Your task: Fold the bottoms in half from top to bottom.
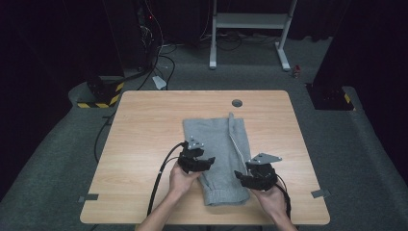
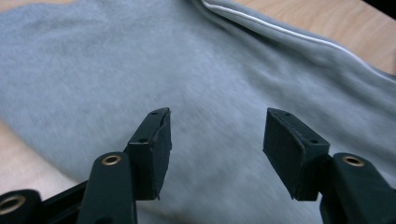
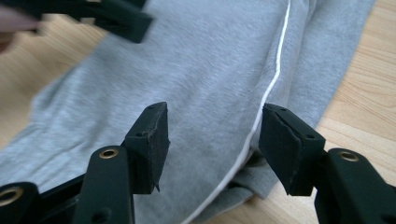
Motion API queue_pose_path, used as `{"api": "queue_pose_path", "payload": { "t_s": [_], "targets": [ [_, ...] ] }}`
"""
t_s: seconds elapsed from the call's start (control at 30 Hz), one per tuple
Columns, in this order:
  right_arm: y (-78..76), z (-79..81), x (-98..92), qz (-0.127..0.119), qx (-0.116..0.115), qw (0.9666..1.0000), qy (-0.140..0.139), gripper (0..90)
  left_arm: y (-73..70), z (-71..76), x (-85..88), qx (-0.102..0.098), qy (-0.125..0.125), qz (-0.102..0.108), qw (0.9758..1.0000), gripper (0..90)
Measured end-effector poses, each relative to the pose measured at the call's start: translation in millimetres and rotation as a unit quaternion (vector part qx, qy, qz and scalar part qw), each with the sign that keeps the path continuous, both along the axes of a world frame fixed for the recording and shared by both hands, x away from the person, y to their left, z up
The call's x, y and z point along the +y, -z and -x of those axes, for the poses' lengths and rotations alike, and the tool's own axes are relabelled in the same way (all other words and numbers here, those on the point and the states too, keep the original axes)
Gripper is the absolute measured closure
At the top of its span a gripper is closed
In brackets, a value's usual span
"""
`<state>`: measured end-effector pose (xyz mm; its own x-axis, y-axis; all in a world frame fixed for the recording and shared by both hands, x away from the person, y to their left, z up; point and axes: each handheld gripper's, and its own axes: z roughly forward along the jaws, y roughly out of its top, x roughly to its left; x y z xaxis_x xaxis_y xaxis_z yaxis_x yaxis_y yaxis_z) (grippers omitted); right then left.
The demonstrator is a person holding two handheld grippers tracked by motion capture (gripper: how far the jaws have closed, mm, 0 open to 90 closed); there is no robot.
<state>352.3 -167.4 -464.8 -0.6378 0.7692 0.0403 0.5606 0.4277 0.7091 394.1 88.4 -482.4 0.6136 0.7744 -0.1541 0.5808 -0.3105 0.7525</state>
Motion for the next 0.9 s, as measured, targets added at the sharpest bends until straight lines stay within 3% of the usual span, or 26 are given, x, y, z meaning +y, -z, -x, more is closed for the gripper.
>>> {"api": "queue_pose_path", "payload": {
  "t_s": [0.1, 0.2, 0.27, 0.63, 0.9],
  "targets": [
    [5.2, -3.7, 1.7, 0.014, 0.006, 0.9999, 0.006, 41.2, -1.1, 23.5, -0.6, -0.015, 0.004, -0.020, 0.9997, 40.3],
    [8.9, -5.0, 0.4, 0.017, 0.012, 0.9997, 0.013, 40.9, 1.8, 33.1, -2.7, -0.009, 0.015, -0.026, 0.9995, 39.5],
    [14.8, -7.2, -3.7, 0.022, 0.022, 0.9993, 0.020, 40.0, 9.3, 43.6, -6.6, -0.003, 0.022, -0.045, 0.9987, 39.4],
    [32.4, -7.2, -15.0, 0.027, 0.057, 0.9976, 0.029, 39.7, 26.3, 49.5, -1.7, 0.017, 0.015, -0.060, 0.9980, 41.6],
    [38.3, -9.5, -13.0, 0.032, 0.067, 0.9968, 0.029, 41.1, 30.9, 48.2, -0.7, 0.012, 0.010, -0.078, 0.9968, 44.9]
  ]
}}
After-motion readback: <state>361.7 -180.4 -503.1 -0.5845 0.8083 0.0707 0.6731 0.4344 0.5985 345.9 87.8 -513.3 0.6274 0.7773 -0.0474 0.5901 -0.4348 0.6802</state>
